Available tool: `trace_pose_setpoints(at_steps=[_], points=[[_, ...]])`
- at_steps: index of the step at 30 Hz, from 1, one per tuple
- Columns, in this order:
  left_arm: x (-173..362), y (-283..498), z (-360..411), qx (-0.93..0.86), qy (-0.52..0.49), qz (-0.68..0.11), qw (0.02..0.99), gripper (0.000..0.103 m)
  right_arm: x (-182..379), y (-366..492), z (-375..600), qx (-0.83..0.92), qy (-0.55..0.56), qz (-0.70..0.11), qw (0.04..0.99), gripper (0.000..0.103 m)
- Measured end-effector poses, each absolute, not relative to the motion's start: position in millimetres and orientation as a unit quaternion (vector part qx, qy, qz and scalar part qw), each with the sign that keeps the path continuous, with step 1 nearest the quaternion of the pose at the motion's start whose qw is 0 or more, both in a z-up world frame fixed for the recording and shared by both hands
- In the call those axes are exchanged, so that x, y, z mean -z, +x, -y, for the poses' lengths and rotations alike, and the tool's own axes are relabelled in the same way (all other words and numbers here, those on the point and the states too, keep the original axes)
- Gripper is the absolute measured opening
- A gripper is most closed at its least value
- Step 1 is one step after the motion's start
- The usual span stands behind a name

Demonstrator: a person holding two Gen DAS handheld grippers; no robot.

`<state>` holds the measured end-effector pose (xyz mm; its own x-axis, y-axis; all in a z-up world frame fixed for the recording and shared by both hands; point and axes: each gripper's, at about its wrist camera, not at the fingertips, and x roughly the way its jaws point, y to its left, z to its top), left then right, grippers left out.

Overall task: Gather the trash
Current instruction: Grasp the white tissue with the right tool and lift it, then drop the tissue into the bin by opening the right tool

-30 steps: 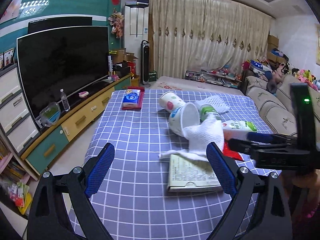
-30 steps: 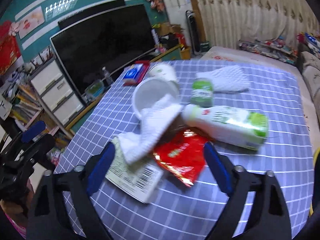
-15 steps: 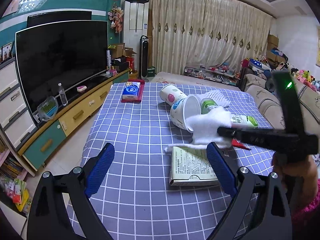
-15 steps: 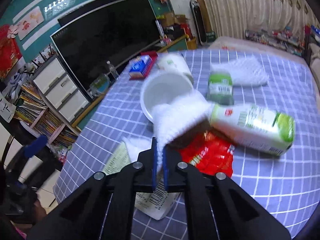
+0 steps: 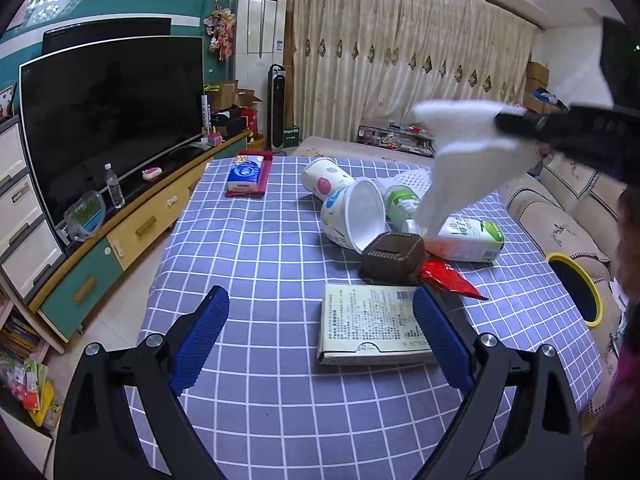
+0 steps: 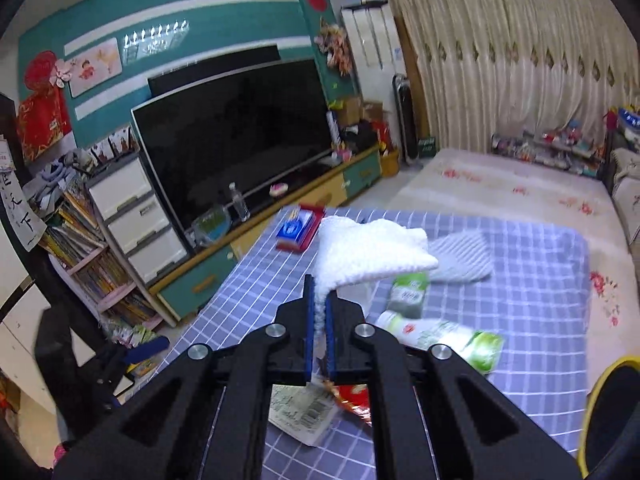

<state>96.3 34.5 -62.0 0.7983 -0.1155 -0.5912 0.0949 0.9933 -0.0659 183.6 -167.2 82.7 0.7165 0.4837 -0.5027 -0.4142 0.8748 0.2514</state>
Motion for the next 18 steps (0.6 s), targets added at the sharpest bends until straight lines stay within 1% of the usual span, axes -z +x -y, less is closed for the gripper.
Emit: trace_pose_setpoints(at_steps=[4,8,12,18], points=[[65.2,99.7,-28.1,0.065,-0.012,-0.314,0.947,0.092,-95.8,169.2,207.1,-0.204,0.059,-0.270,0.939,0.005],[65.3,104.1,-18.3,0.075,-0.012,-0.314,0.946,0.092,-89.2,162.4,263.4,-0.129,0.060,-0.280,0.949,0.006],[68.2,109.5,-4.4,0.086,-0.008,-0.314,0.945,0.092,-64.3,159.3,334.0,-0.034,0.078,-0.310,0.947,0.007],[72.1,119.0,14.1,0.096,-0.006,-0.323,0.941,0.092,-3.8,159.3,432.3,0.092,0.101,-0.371,0.919,0.007]])
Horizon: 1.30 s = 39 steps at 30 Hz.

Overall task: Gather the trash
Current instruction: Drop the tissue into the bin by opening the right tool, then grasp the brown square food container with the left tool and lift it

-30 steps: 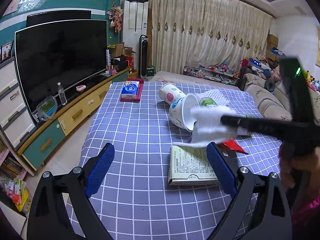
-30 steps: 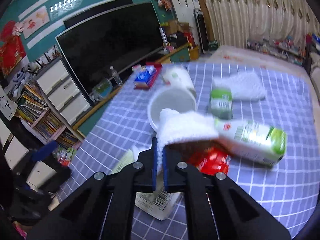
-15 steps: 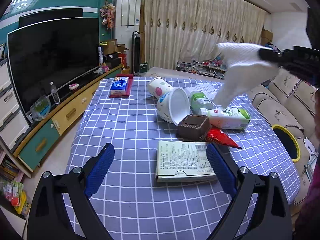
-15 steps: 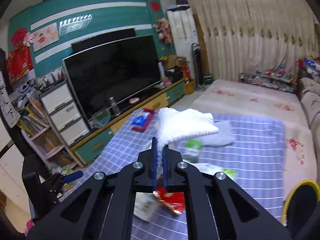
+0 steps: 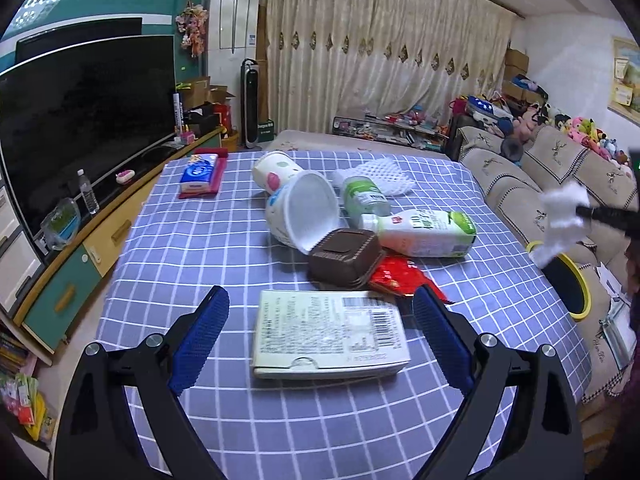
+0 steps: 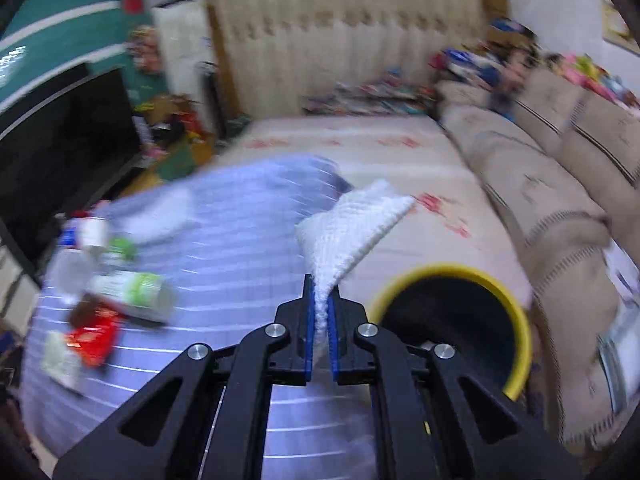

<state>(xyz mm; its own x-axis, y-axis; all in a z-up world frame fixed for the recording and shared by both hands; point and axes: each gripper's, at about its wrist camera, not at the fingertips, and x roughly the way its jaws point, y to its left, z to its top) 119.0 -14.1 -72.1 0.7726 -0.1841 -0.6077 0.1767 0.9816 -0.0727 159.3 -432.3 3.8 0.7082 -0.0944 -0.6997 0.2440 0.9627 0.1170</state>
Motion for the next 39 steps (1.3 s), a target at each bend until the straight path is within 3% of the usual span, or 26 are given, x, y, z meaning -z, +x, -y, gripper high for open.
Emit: trace_pose_setpoints(at_steps=[9,19,20,22,23,39], points=[[72.5,132.3,41.7,0.097,0.016,-0.332,0.938,0.092,83.5,167.7,509.8,0.172,0.121,-0.435,0.876,0.007],[81.6,147.4,60.5,0.099,0.028,-0.348,0.932,0.092,130.8,177.6,546.2,0.228,0.116,-0.469,0.846,0.008],[82.6,148.9,61.6,0.100,0.027,-0.349,0.931,0.092,135.7,179.5,547.1,0.226,0.114,-0.478,0.841,0.013],[83.8,151.6,63.0,0.103,0.025,-0.352,0.930,0.092,140.5,177.4,544.1,0.225,0.104,-0.486,0.838,0.049],[84.4,152.8,63.4,0.104,0.024,-0.353,0.930,0.092,140.8,175.8,542.7,0.228,0.097,-0.483,0.840,0.053],[94.6,201.6,58.6,0.134,0.049,-0.376,0.916,0.092,107.9,158.2,513.4,0.203,0.109,-0.440,0.868,0.062]])
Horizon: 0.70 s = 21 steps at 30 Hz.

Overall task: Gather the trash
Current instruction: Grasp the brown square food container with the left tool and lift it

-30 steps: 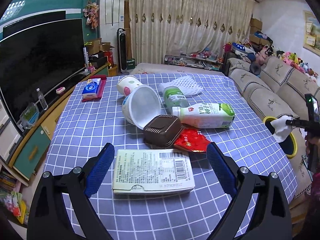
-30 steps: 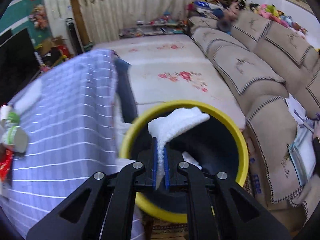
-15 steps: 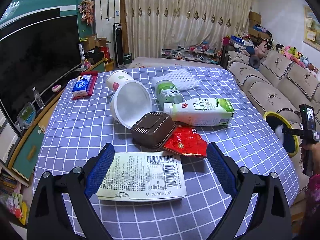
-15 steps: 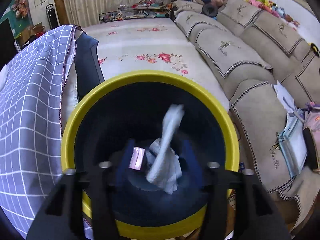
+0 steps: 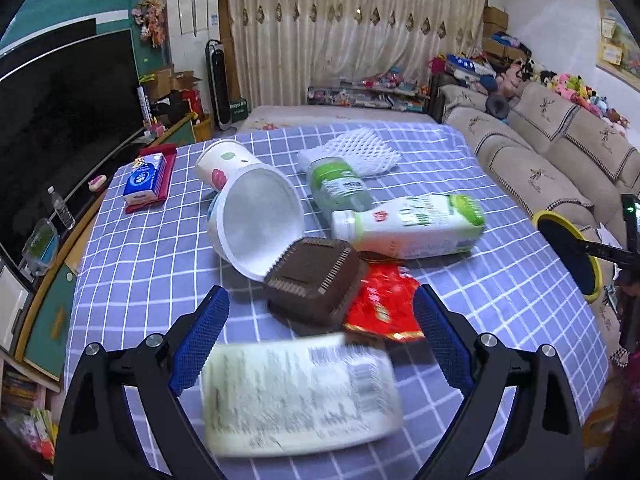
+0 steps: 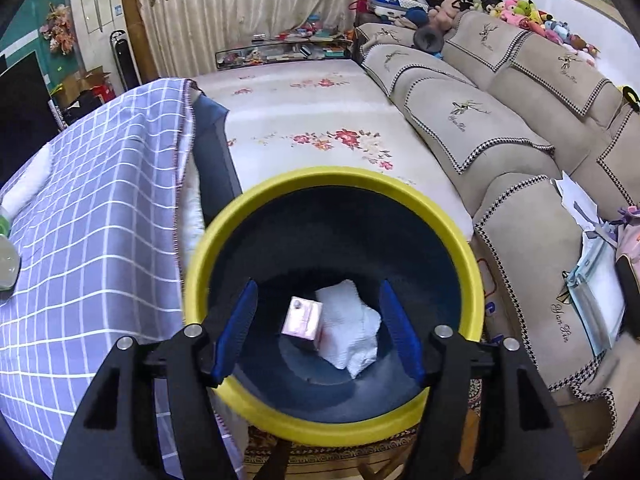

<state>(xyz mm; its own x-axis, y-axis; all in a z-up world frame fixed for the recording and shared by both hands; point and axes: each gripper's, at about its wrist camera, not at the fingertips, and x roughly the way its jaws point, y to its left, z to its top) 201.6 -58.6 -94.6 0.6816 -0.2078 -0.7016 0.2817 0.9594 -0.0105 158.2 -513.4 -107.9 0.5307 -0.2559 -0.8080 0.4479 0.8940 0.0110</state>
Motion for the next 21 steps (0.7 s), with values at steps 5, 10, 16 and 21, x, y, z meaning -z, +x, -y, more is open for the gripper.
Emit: trace_pose_setpoints(at_steps=[5,10,16,21], points=[[103.2,231.8,53.8,0.154,0.041,-0.395,0.905,0.092,108.3,161.3,499.7,0.195,0.105,-0.444,0.868,0.063],[111.6,252.3,56.6,0.170,0.057,-0.402,0.898,0.092,111.1,166.8,490.2,0.187,0.100,-0.449,0.868,0.063],[118.6,273.4,58.0,0.205,0.061,-0.417,0.883,0.092,114.0,170.8,485.3,0.183,0.100,-0.453,0.867,0.065],[126.7,281.1,68.2,0.225,0.083,-0.427,0.872,0.089,116.2,172.7,483.0,0.184,0.102,-0.455,0.865,0.065]])
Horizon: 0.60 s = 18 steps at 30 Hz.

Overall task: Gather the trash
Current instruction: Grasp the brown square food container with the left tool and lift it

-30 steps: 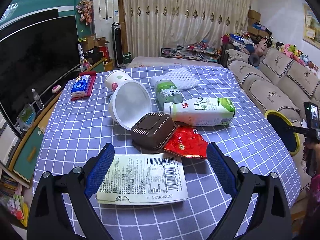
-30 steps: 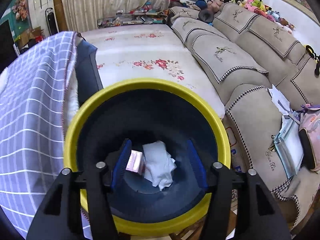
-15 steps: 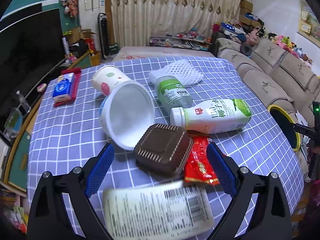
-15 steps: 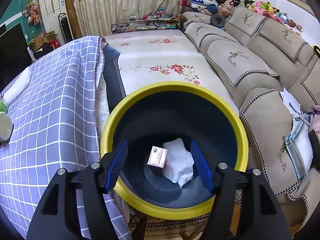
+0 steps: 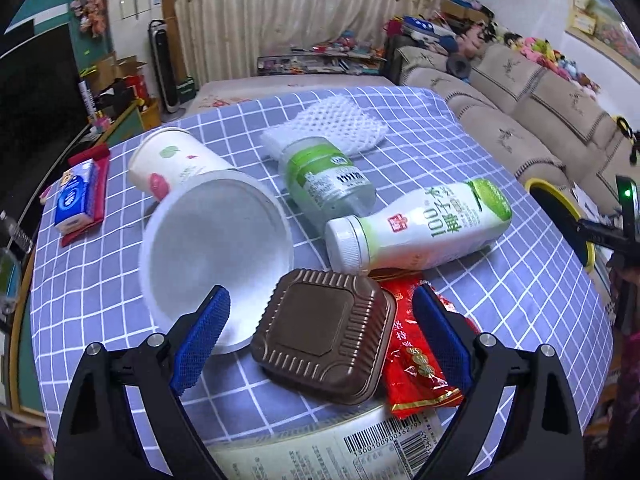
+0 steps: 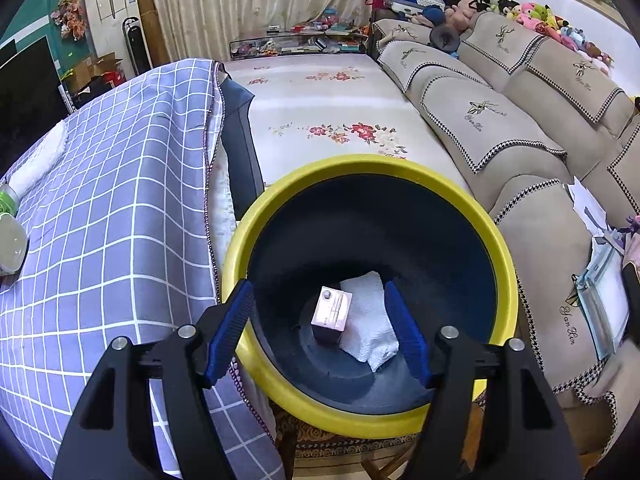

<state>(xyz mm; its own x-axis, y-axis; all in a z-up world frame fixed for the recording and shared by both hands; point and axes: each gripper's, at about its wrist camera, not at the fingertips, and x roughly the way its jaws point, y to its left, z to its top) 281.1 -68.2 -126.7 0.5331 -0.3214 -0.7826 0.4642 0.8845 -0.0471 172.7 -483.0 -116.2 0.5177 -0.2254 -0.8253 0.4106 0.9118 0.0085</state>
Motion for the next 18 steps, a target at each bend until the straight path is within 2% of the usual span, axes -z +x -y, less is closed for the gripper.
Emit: trace_pose_setpoints(at_steps=[4,6,15,18], points=[[131.0,282.3,71.2,0.237,0.085,-0.435,0.864,0.075,118.7,174.1,482.4,0.181,0.103,-0.458,0.864,0.065],[131.7,283.1,70.8,0.241,0.080,-0.437,0.863,0.073,120.3,175.7,481.4,0.176,0.106,-0.460,0.864,0.065],[131.9,283.1,71.0,0.252,0.082,-0.445,0.855,0.071,122.9,177.7,478.7,0.166,0.111,-0.462,0.864,0.066],[132.4,284.3,70.3,0.253,0.080,-0.451,0.852,0.075,123.2,176.3,479.4,0.165,0.114,-0.461,0.864,0.066]])
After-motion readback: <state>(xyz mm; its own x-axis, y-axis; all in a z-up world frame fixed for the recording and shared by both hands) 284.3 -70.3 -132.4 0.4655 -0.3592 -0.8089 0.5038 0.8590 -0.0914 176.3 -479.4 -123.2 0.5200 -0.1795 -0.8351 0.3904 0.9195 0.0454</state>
